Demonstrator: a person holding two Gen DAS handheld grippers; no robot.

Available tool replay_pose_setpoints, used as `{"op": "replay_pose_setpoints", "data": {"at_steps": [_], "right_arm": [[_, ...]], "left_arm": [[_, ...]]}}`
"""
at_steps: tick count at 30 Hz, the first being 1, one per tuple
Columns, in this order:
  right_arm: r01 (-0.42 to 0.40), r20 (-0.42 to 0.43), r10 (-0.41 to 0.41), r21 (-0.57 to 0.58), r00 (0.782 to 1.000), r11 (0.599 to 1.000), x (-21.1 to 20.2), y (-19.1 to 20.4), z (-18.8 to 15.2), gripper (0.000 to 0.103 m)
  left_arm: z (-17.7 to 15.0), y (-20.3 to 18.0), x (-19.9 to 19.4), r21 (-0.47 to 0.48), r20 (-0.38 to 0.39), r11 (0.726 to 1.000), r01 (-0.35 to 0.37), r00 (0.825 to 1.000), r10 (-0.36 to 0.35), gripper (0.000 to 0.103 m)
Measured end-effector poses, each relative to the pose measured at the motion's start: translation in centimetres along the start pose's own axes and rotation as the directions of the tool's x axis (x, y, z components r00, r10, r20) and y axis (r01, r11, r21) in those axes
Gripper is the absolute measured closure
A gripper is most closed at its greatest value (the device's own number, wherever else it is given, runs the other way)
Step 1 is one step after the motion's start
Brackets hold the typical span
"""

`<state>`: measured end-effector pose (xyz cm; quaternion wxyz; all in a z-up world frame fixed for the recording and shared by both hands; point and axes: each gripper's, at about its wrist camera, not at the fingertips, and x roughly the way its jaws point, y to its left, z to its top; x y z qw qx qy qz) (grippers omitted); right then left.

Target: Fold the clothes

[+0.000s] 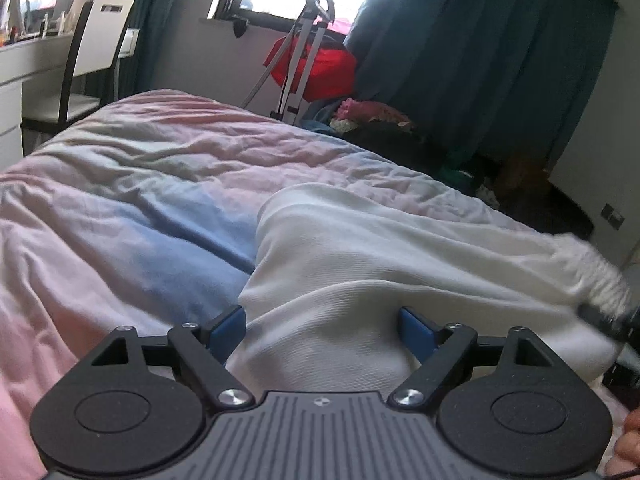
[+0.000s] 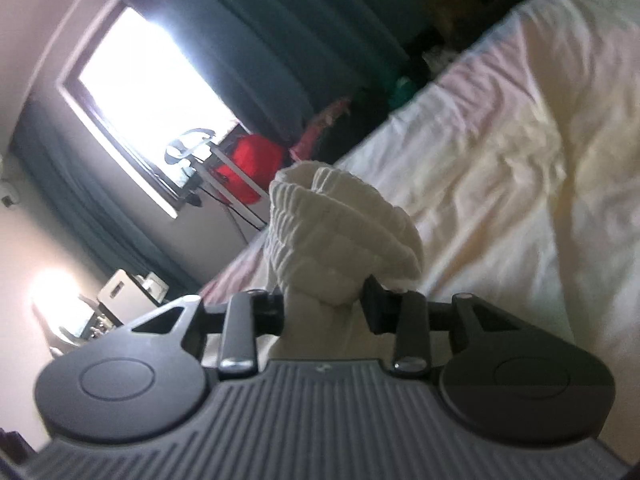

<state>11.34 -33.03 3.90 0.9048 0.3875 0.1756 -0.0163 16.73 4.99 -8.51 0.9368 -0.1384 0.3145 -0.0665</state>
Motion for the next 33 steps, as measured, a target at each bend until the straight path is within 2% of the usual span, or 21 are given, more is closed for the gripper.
{"op": "replay_pose_setpoints", "data": {"at_steps": [3, 6, 7, 8, 11, 14, 17, 21, 26, 28, 31, 33], "right_arm": [[0.036, -0.078, -0.029, 0.082, 0.997, 0.996, 1.1, -2.1, -0.9, 0.058], [0.073, -0.16, -0.051, 0.133, 0.986, 0.988, 2.3, -3.6, -1.4, 0.034], [0.078, -0.163, -0.055, 0.135, 0.985, 0.988, 2.4, -3.7, -1.5, 0.023], [0.073, -0.17, -0.049, 0.136, 0.984, 0.988, 2.5, -3.8, -1.7, 0.018], [0.027, -0.227, 0.011, 0.161, 0.974, 0.987, 3.8, -3.7, -2.3, 0.018], [-0.01, -0.256, 0.045, 0.136, 0.966, 0.991, 5.1, -3.5, -2.7, 0.016], [-0.024, -0.243, 0.052, 0.117, 0.969, 0.993, 6.0, -3.4, -3.1, 0.009], [-0.069, -0.234, 0.088, 0.09, 0.968, 0.994, 6.6, -2.6, -3.2, 0.008], [-0.189, -0.173, 0.216, 0.161, 0.961, 0.969, 5.5, -2.4, -2.7, 0.008], [-0.19, -0.179, 0.212, 0.132, 0.961, 0.973, 5.5, -2.2, -2.8, 0.01], [-0.106, -0.224, 0.118, 0.065, 0.967, 0.992, 6.1, -1.8, -3.3, 0.021], [-0.082, -0.235, 0.099, 0.085, 0.967, 0.993, 6.3, -2.1, -3.4, 0.024]], "left_arm": [[-0.2, 0.2, 0.1, -0.023, -0.015, 1.0, 0.001, 1.0, -0.002, 0.016], [-0.2, 0.3, -0.1, -0.033, -0.016, 0.999, 0.003, 1.0, -0.004, 0.016], [-0.3, 0.2, -0.2, -0.03, -0.015, 1.0, 0.002, 1.0, -0.003, 0.016], [-0.3, 0.1, -0.4, -0.026, -0.013, 1.0, 0.001, 1.0, -0.002, 0.016], [-0.4, 0.3, -0.4, -0.034, -0.023, 0.999, 0.019, 1.0, -0.02, 0.016], [-0.2, 1.0, 0.0, -0.089, -0.034, 0.995, 0.044, 0.998, -0.048, 0.014], [0.0, 1.9, 0.6, -0.154, -0.043, 0.985, 0.073, 0.996, -0.08, 0.011], [-0.1, 2.7, 1.4, -0.207, -0.044, 0.974, 0.098, 0.993, -0.109, 0.008], [-0.1, 3.0, 1.6, -0.235, -0.039, 0.967, 0.096, 0.993, -0.109, 0.007], [-0.1, 3.0, 1.6, -0.229, -0.037, 0.969, 0.097, 0.993, -0.108, 0.007], [-0.2, 2.8, 1.8, -0.212, -0.04, 0.972, 0.098, 0.993, -0.109, 0.005], [-0.2, 2.7, 1.9, -0.207, -0.04, 0.973, 0.098, 0.993, -0.108, 0.004]]}}
